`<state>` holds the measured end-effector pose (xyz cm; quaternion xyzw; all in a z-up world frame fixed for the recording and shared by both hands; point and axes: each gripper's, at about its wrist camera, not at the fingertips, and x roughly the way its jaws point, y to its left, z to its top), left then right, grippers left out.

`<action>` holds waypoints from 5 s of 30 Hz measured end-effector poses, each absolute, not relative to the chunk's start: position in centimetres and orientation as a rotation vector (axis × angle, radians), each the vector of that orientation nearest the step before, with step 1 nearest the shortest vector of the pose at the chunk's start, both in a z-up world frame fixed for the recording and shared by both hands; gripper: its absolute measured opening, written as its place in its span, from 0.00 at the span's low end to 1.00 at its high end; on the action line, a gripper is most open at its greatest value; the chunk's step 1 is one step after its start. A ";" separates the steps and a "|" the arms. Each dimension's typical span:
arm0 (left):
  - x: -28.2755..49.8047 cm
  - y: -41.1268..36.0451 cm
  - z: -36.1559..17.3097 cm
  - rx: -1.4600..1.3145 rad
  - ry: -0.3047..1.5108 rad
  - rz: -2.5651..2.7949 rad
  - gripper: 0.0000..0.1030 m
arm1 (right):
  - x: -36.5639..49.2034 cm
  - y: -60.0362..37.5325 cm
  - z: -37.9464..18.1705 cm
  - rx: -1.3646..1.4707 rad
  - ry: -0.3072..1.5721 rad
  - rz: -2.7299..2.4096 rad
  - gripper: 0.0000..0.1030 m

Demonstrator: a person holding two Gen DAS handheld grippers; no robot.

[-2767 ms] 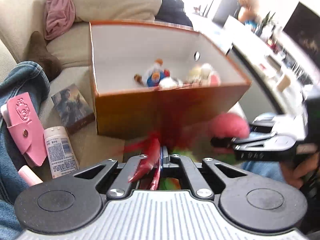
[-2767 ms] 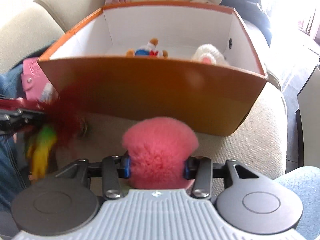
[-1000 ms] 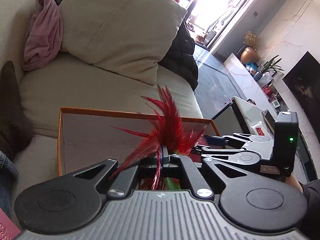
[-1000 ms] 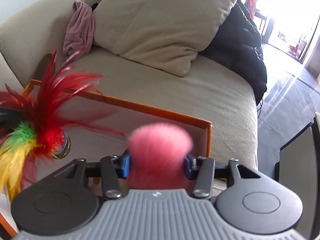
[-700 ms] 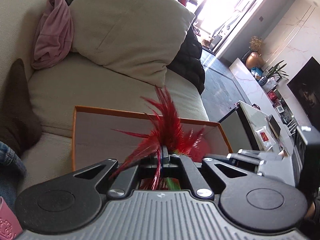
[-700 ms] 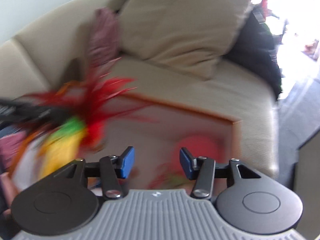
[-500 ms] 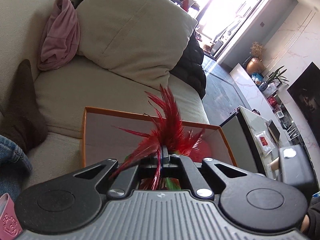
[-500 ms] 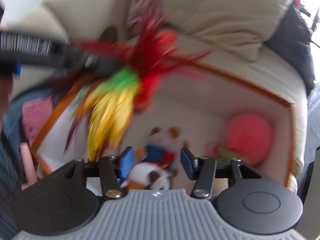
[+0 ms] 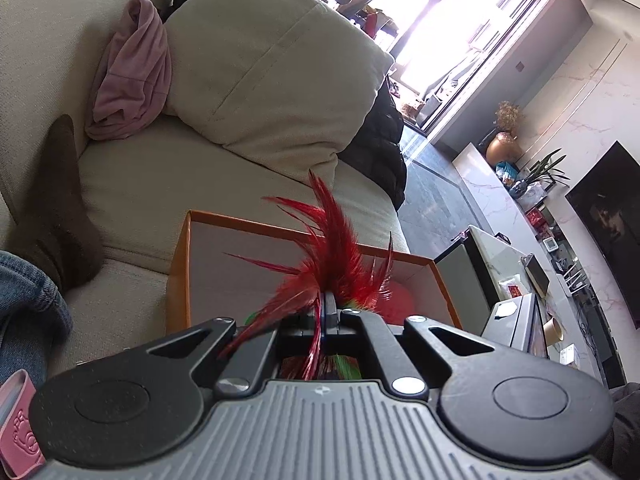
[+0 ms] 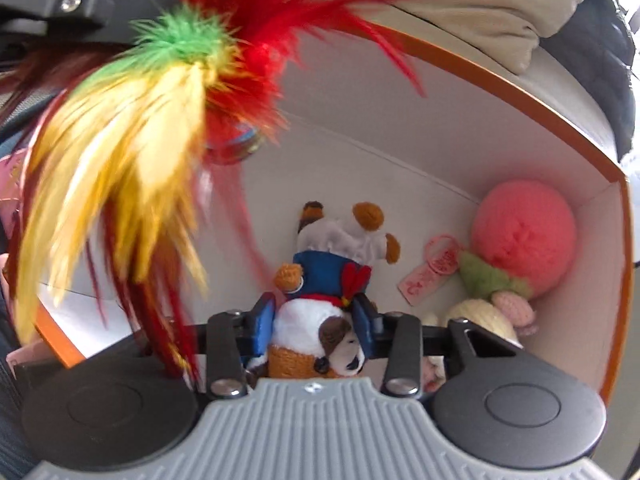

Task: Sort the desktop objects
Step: 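Open the right tool to drop the pom-pom while the left lowers the feathered toy, then open the left tool to release the feathered toy into the box, then grasp the pink card wallet with the left tool while the right grasps a black case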

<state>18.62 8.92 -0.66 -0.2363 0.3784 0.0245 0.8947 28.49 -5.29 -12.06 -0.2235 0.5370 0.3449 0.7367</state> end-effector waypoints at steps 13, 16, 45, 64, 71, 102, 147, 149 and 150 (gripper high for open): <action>18.6 7.6 -0.6 -0.475 0.801 0.031 0.00 | 29.6 -7.0 -11.8 -0.466 1.223 0.687 0.44; 18.8 7.2 -0.7 -0.472 0.813 0.029 0.00 | 29.4 -7.4 -10.8 -0.438 1.204 0.705 0.47; 31.4 4.9 -7.7 -0.569 0.995 -0.049 0.00 | 33.7 -16.4 -7.1 -0.194 0.959 0.615 0.57; 22.7 3.8 -0.9 -0.350 0.919 0.077 0.08 | 29.8 -15.4 -6.9 -0.156 0.868 0.648 0.41; 14.1 3.6 2.0 -0.220 0.926 0.195 0.08 | 23.7 -14.6 -5.3 -0.112 0.795 0.742 0.36; 1.3 5.5 -4.1 -0.305 1.071 0.529 0.20 | 8.6 -2.2 -11.8 -0.323 1.006 1.104 0.48; 3.3 10.9 -0.3 -0.193 1.051 0.576 0.51 | 9.4 -3.0 -10.8 -0.383 1.128 0.883 0.37; 4.4 11.7 0.2 -0.143 1.071 0.568 0.54 | 9.7 -4.0 -10.4 -0.409 1.126 0.856 0.37; 5.0 12.3 0.4 -0.125 1.081 0.559 0.57 | 10.0 -4.7 -10.1 -0.423 1.120 0.834 0.37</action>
